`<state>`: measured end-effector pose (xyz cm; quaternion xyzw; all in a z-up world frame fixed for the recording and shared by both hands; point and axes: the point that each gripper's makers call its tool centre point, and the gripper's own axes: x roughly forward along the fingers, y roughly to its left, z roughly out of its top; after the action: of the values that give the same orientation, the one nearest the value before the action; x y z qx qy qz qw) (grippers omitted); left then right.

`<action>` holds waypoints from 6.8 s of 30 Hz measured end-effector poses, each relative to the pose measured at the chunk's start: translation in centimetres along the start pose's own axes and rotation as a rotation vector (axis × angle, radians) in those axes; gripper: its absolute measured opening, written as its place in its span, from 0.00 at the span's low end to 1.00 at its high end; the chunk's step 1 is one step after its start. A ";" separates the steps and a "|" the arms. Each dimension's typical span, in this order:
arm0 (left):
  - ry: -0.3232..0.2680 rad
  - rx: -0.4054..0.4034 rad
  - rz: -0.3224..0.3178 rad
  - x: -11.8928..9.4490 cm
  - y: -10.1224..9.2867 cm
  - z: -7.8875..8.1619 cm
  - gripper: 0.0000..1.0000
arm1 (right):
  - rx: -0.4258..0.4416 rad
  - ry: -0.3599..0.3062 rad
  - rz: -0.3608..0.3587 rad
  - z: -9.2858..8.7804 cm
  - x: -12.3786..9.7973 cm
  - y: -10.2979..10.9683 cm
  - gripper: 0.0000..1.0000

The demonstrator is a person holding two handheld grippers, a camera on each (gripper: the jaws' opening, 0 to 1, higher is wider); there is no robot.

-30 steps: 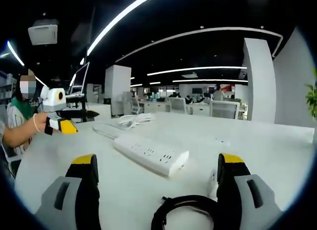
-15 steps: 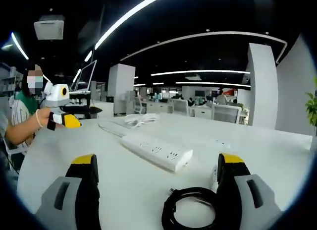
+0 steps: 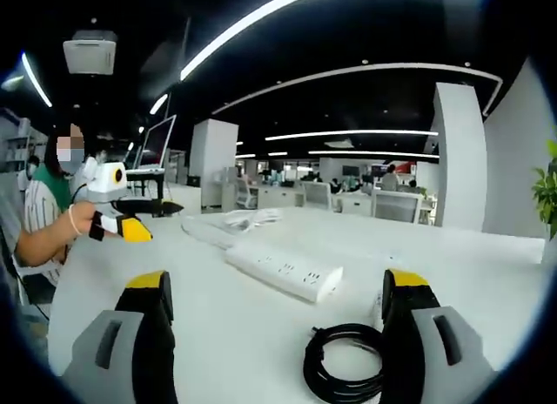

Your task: Straighten the power strip on the desk, plug the charger into it

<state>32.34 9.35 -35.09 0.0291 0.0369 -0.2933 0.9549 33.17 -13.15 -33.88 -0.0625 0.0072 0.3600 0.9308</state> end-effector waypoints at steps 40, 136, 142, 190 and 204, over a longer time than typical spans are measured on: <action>-0.001 -0.035 -0.008 -0.8 -0.7 -1.3 0.94 | 0.359 0.044 -0.262 -4.0 -4.4 -8.7 1.00; 0.017 -0.054 -0.005 -0.7 -0.8 -2.4 0.93 | 0.221 0.201 -0.367 -7.0 3.5 -13.3 0.66; 0.023 -0.047 -0.004 -0.6 -1.1 -2.6 0.93 | 0.228 0.207 -0.361 -7.3 4.1 -13.0 0.66; 0.014 -0.046 -0.022 0.1 -1.8 -2.6 0.93 | 0.207 0.276 -0.398 -9.4 4.4 -14.0 0.43; 0.015 -0.050 -0.022 0.2 -1.7 -2.7 0.92 | 0.211 0.280 -0.399 -9.7 4.7 -14.1 0.33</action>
<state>31.43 8.02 -37.89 0.0068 0.0516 -0.3024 0.9518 46.39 -21.49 -42.22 -0.0143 0.1612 0.1546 0.9746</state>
